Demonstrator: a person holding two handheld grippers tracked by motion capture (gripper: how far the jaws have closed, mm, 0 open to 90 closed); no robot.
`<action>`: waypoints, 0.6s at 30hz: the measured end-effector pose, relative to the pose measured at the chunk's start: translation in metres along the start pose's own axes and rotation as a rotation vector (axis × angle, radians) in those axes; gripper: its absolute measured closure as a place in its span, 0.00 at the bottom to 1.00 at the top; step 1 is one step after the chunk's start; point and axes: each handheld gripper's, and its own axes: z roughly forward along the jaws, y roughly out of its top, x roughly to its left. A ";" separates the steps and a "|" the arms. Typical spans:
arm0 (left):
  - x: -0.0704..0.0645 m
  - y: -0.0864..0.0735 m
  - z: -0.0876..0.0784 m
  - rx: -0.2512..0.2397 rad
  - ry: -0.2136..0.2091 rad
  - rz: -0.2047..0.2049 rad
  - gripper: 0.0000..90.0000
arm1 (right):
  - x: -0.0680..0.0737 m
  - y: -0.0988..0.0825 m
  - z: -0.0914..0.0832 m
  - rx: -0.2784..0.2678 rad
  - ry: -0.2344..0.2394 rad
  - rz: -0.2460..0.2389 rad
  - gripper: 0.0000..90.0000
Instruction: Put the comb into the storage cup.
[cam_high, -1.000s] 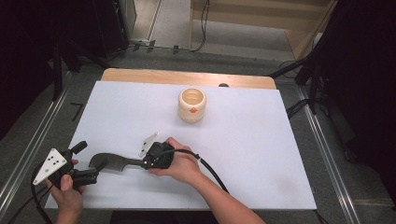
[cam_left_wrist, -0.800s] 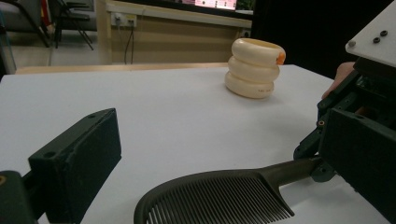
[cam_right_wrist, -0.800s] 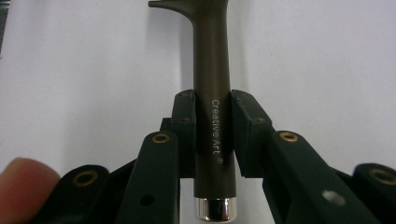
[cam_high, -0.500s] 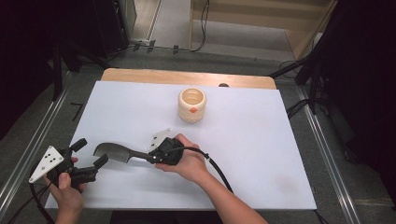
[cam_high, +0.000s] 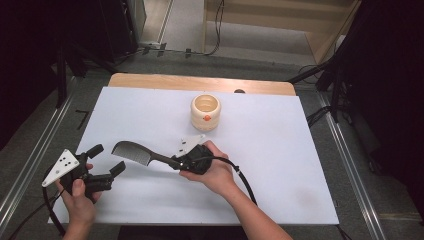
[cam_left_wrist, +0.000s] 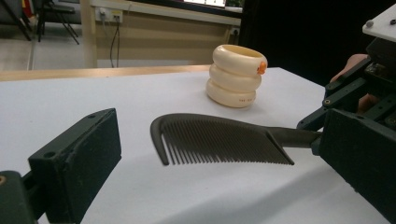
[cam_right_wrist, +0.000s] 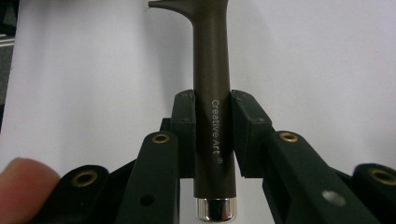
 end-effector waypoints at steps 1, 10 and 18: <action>-0.001 0.001 0.001 0.001 0.001 -0.001 0.00 | 0.000 -0.002 -0.003 0.000 -0.003 0.010 0.79; -0.008 0.009 0.010 0.002 -0.026 -0.060 0.00 | -0.006 -0.016 -0.024 -0.043 -0.040 0.037 0.79; -0.019 0.017 0.026 0.029 -0.049 -0.062 0.00 | -0.008 -0.028 -0.040 -0.082 -0.065 0.059 0.79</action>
